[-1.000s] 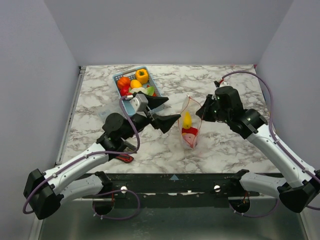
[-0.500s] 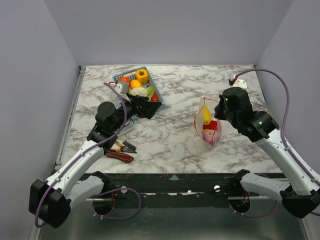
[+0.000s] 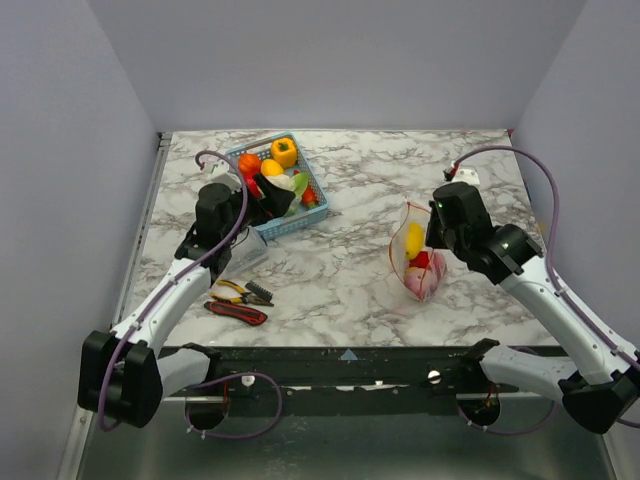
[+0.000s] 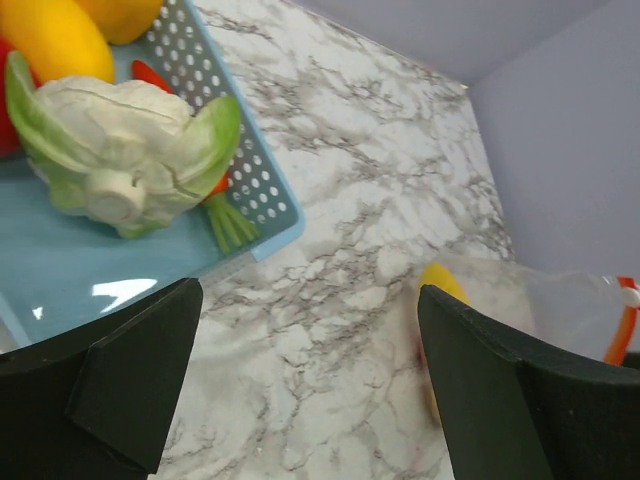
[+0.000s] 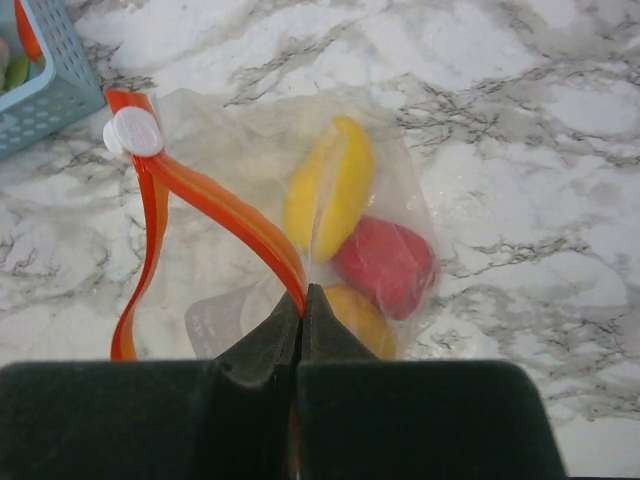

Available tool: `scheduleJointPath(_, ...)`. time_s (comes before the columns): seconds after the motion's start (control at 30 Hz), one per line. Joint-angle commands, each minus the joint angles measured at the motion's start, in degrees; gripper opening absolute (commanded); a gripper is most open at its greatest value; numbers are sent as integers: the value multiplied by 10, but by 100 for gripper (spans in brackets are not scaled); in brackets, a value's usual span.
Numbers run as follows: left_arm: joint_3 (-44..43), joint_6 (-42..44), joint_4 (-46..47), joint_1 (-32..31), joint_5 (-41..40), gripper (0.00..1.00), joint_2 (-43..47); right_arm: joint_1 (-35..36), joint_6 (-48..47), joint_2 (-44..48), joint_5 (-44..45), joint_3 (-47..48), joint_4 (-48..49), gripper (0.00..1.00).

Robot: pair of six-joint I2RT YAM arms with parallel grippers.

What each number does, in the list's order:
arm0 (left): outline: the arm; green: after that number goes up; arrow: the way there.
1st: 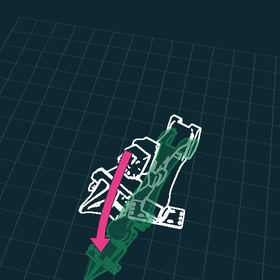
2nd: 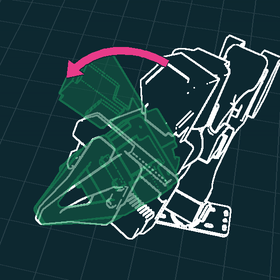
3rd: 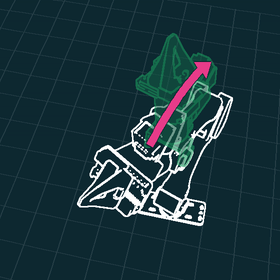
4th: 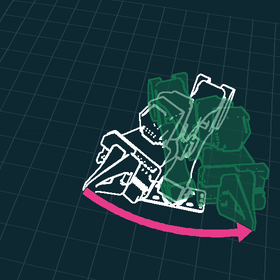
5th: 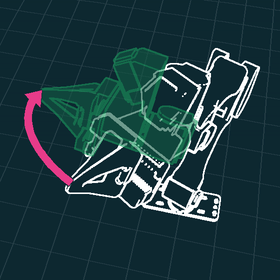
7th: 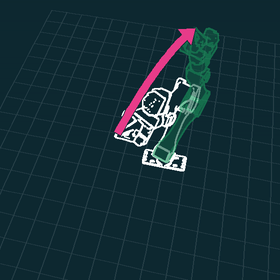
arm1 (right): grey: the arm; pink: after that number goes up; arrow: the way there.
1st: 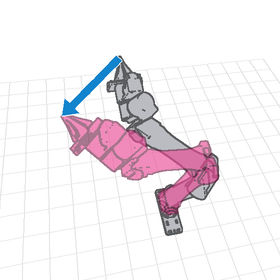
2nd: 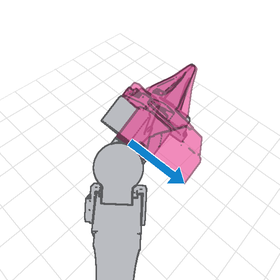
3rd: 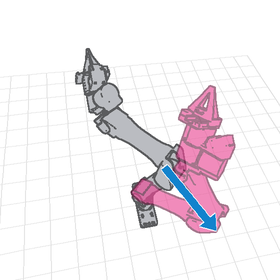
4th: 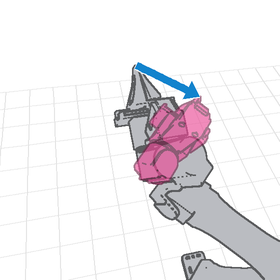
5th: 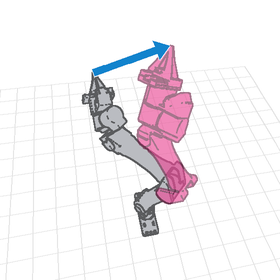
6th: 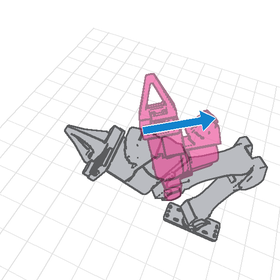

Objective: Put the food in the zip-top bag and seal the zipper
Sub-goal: Pick up the fake fruit from the bin.

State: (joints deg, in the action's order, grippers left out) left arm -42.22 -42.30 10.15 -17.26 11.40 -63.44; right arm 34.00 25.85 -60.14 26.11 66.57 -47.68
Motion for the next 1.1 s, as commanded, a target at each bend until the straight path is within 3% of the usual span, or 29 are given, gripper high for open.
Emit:
scheduleJointPath(0.0,-47,13,-47,20,-103,90,-46,-2,5,-20,-50,-16,47,0)
scheduleJointPath(0.23,-131,-48,-33,38,-189,90,-167,-3,2,-52,-64,-4,59,0)
scheduleJointPath(0.67,-410,-9,-28,46,-175,84,-430,-2,-4,-83,-57,16,45,0)
scheduleJointPath(1.07,-526,-84,-58,47,-246,84,-562,-3,-3,-111,-73,36,43,0)
